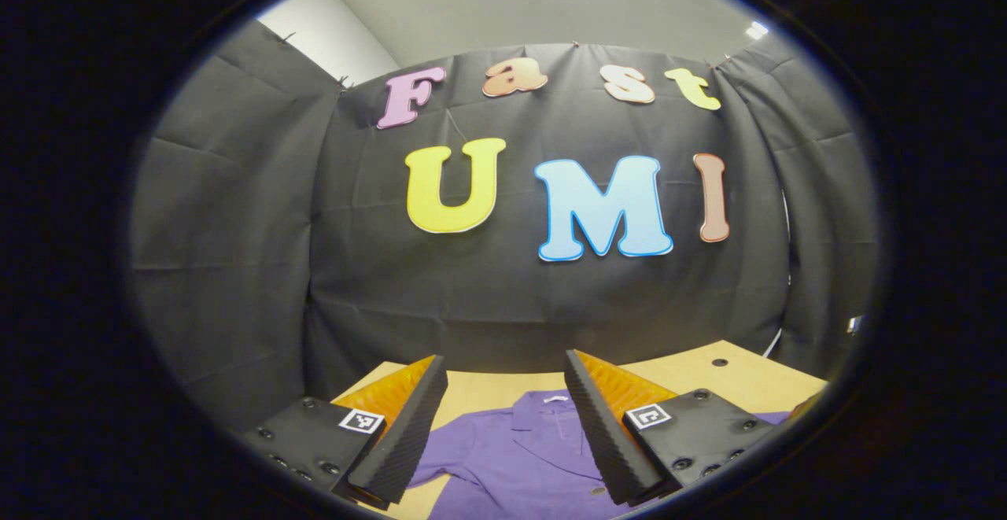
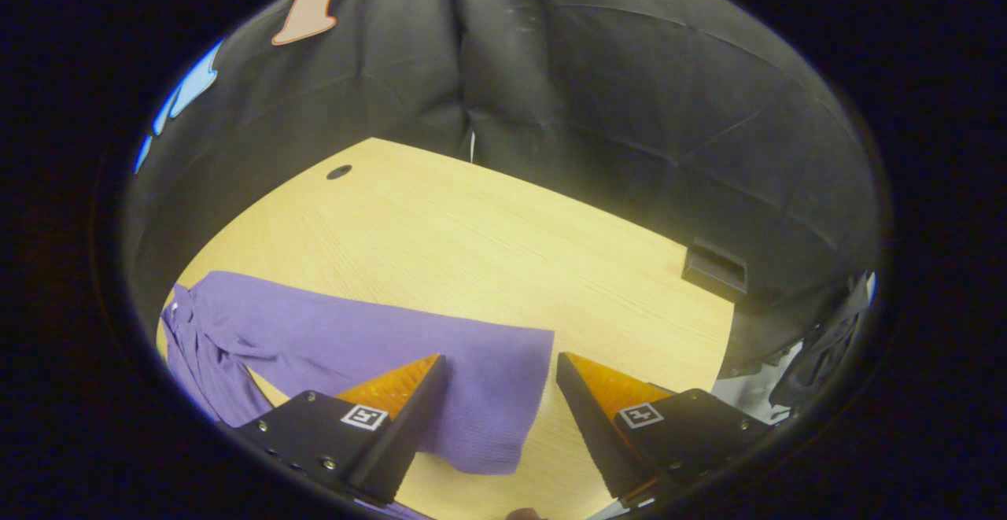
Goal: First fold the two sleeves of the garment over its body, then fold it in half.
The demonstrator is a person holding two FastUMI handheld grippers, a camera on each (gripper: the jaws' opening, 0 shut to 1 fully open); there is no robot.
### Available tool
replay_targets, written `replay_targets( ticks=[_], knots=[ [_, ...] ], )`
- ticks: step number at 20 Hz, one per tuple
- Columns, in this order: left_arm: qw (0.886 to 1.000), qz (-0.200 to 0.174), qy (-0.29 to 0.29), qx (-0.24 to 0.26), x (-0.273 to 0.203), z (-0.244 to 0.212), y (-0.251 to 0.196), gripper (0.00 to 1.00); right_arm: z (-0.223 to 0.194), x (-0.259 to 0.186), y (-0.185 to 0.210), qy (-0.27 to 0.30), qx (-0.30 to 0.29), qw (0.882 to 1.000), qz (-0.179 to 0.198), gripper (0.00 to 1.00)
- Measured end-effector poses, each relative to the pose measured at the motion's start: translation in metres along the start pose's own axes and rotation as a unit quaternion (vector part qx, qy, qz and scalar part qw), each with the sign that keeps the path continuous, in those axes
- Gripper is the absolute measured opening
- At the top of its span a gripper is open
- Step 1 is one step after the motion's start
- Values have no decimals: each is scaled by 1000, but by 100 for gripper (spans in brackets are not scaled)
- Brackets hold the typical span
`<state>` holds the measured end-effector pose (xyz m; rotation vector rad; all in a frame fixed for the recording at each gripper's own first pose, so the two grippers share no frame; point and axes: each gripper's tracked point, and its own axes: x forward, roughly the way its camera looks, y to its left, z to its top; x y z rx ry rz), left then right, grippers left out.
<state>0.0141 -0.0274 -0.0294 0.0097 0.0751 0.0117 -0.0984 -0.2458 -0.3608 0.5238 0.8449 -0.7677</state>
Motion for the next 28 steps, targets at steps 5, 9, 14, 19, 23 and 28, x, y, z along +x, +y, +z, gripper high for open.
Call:
replay_targets(
  ticks=[5,9,14,19,23,28],
  knots=[
    [1000,0,2,-1,-2,-2,2,97,-15,5,0,21,-7,1000,1,94],
    [1000,0,-1,-2,-2,0,4,96,-16,7,3,21,-16,1000,6,84],
    [1000,1,-4,-6,-6,0,8,96,-13,9,7,20,-7,1000,17,62],
    [1000,2,-7,-7,-7,1,11,96,-11,8,12,25,23,999,32,9],
    [1000,2,-4,-11,-6,-4,14,97,-6,9,13,19,25,999,44,2],
    [1000,7,-8,-12,-4,-1,21,96,22,-8,36,-9,16,997,77,2]
  ],
)
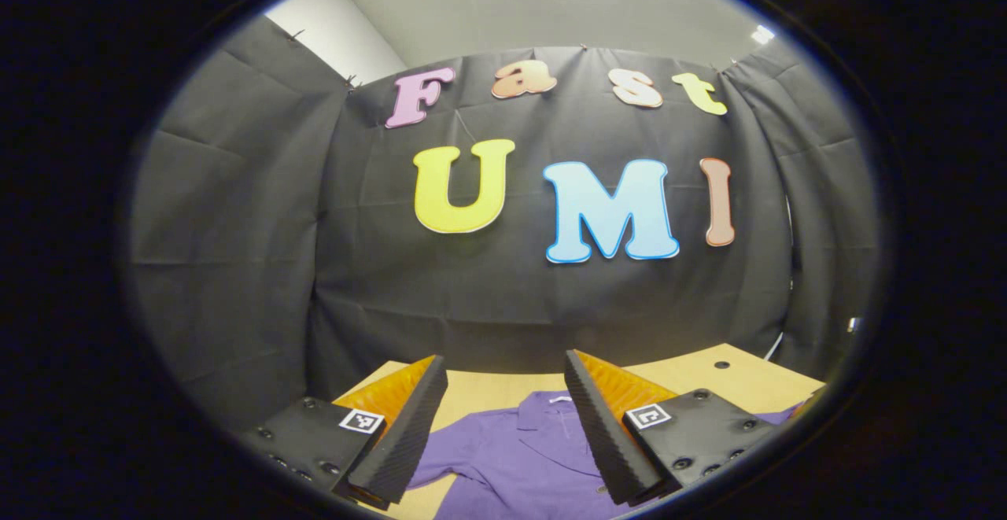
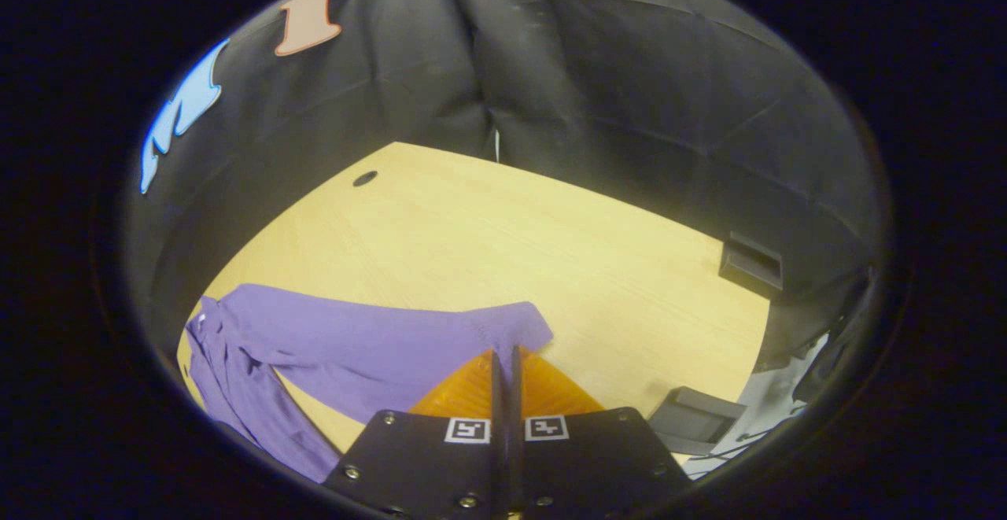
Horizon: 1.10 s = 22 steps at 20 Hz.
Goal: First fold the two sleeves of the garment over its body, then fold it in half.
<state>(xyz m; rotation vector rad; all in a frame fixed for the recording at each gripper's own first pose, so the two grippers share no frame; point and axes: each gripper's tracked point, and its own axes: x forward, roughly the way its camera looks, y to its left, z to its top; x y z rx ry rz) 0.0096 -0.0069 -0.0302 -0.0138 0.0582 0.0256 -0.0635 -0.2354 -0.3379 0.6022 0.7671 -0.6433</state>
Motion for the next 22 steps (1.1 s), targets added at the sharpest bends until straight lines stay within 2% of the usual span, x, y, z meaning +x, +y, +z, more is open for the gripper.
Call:
replay_targets(
  ticks=[4,5,6,10,16,22],
  knots=[
    [1000,5,4,-12,0,-7,10,97,39,-24,43,-36,-1,998,58,2],
    [1000,7,5,-14,0,-8,14,97,47,-30,54,-43,-4,996,73,5],
    [1000,8,6,-17,0,-10,17,97,55,-35,66,-49,-8,995,87,2],
    [1000,18,7,-21,-2,-11,31,97,82,-54,114,-77,-35,988,132,2],
    [999,43,10,-23,-14,-17,54,97,103,-76,185,-99,-57,975,193,2],
    [998,56,11,-21,-19,-18,71,96,109,-97,259,-111,-83,956,258,2]
  ],
)
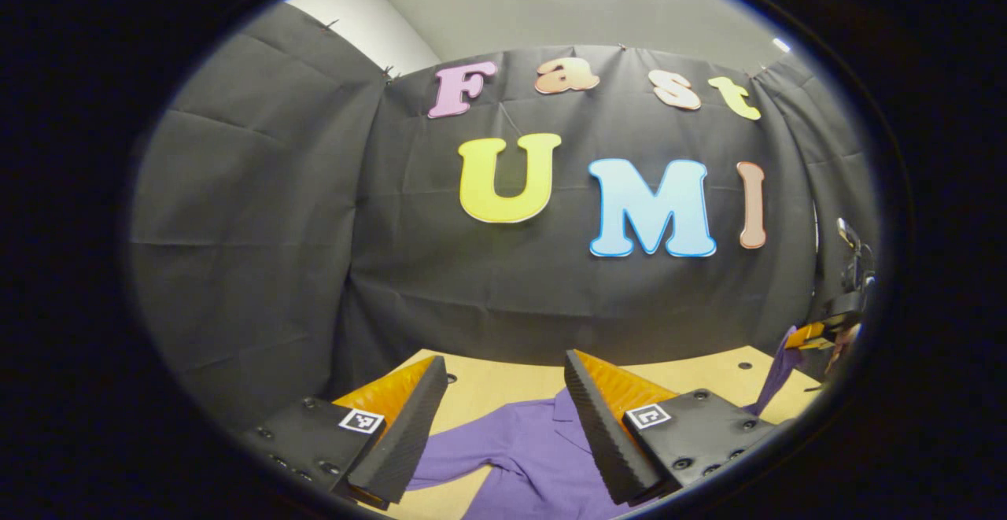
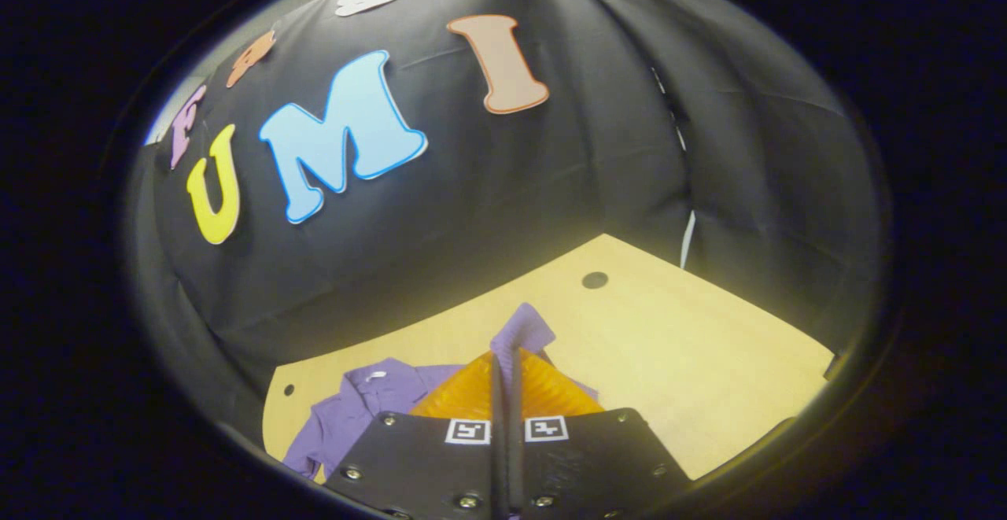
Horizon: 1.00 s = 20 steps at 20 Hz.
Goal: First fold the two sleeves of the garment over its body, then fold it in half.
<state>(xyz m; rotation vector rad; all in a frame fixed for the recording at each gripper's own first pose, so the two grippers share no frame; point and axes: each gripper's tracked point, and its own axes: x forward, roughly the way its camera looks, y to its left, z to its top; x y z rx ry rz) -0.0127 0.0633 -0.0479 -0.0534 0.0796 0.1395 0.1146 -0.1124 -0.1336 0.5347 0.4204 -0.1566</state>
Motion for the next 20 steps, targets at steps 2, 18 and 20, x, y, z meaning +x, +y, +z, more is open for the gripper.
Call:
replay_targets(
  ticks=[2,18,20],
  knots=[
    [1000,5,1,-1,-1,-1,6,97,3,6,24,-4,-12,1000,23,2],
    [999,35,26,-11,-16,-23,54,96,-53,33,229,25,-108,973,201,2],
    [999,41,23,-8,-22,-21,65,96,-75,33,251,40,-127,967,217,1]
  ],
)
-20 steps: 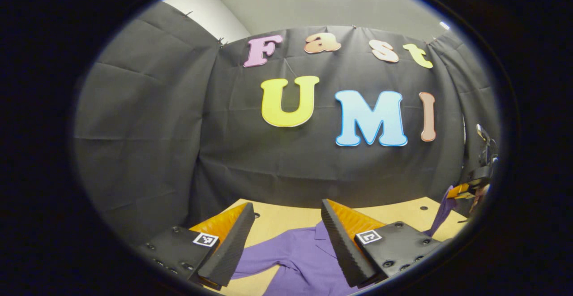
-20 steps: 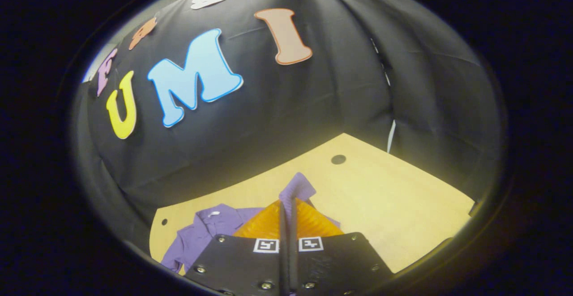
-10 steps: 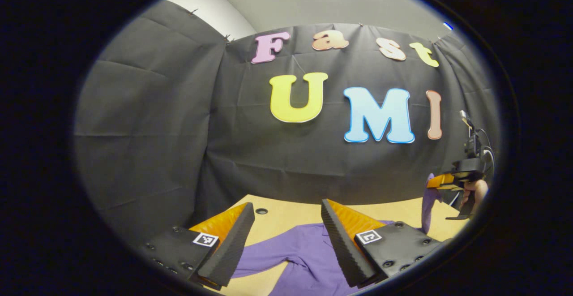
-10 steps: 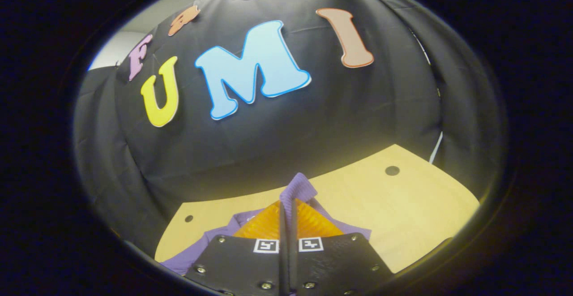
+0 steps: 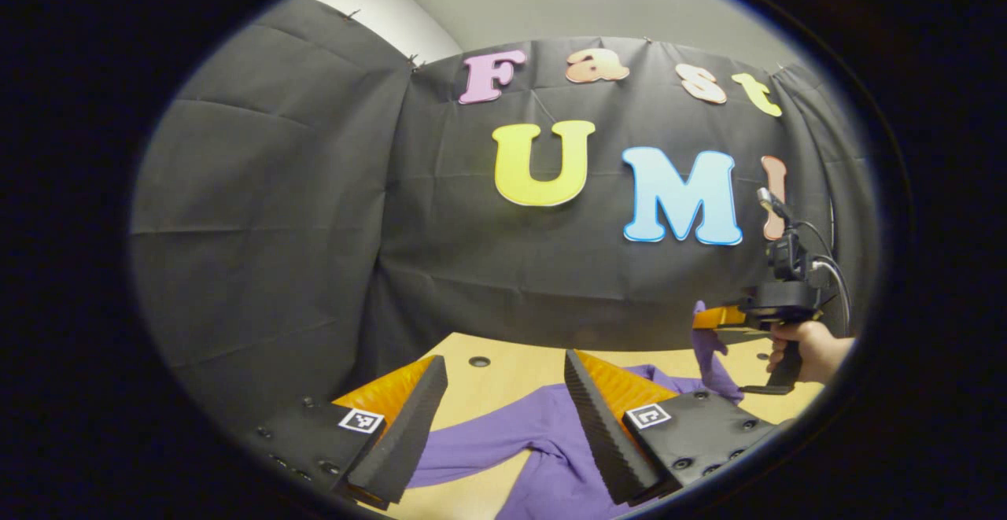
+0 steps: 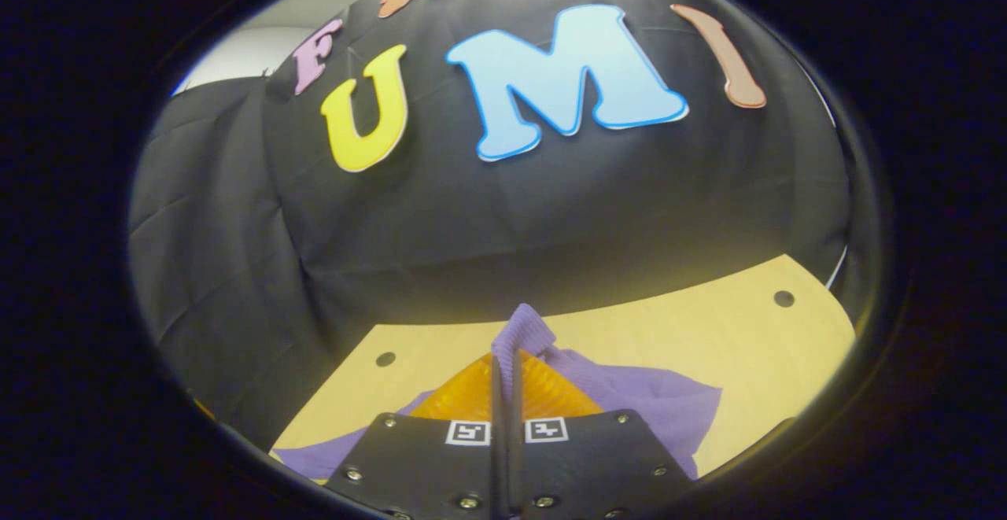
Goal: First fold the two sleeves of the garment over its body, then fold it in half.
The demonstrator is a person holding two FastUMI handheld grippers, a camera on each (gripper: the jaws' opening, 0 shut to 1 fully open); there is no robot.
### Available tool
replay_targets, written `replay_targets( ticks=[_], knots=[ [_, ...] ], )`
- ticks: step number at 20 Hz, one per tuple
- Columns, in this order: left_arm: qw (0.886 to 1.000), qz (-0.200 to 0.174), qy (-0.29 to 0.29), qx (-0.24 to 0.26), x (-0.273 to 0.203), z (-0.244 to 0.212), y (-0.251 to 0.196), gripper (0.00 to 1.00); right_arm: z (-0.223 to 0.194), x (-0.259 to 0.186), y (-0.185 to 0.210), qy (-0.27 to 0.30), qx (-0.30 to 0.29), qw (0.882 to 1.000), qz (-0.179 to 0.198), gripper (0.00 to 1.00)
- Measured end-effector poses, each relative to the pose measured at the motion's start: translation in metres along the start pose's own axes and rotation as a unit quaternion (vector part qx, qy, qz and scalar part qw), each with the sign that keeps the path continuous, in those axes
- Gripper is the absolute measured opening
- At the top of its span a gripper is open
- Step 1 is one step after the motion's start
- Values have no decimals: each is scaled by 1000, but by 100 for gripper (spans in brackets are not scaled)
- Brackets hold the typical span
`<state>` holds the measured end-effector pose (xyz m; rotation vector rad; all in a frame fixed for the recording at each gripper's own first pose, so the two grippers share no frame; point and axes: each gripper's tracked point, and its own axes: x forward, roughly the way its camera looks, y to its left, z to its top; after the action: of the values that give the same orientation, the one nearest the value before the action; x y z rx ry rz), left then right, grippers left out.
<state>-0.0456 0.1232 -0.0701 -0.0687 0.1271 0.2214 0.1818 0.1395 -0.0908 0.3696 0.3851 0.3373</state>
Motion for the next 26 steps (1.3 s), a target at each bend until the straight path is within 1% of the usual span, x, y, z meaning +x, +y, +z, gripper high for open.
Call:
replay_targets(
  ticks=[3,5,8,10,14,18,21,22,23,24,25,26],
  knots=[
    [1000,9,1,5,-7,-1,19,96,-32,20,33,32,-22,999,22,2],
    [1000,13,3,4,-12,-4,31,96,-57,33,49,58,-41,997,28,2],
    [1000,18,7,4,-18,-8,47,96,-96,49,60,97,-74,992,28,2],
    [1000,22,8,4,-20,-9,55,97,-115,52,68,113,-93,989,22,2],
    [1000,30,7,0,-24,-10,70,97,-132,57,78,131,-106,985,23,2],
    [999,34,9,-2,-26,-14,78,96,-137,58,84,136,-115,984,20,3],
    [999,38,9,-5,-25,-18,83,96,-141,57,89,138,-123,982,28,4],
    [999,40,10,-6,-24,-18,85,96,-141,56,91,139,-125,982,32,10],
    [999,42,10,-7,-24,-19,87,96,-142,54,94,139,-126,982,37,12],
    [999,45,10,-8,-23,-20,88,96,-141,52,97,137,-127,982,42,29],
    [999,49,10,-8,-23,-21,91,97,-140,51,98,134,-130,982,42,34],
    [999,52,12,-7,-23,-23,93,97,-136,48,98,129,-134,982,39,50]
  ],
)
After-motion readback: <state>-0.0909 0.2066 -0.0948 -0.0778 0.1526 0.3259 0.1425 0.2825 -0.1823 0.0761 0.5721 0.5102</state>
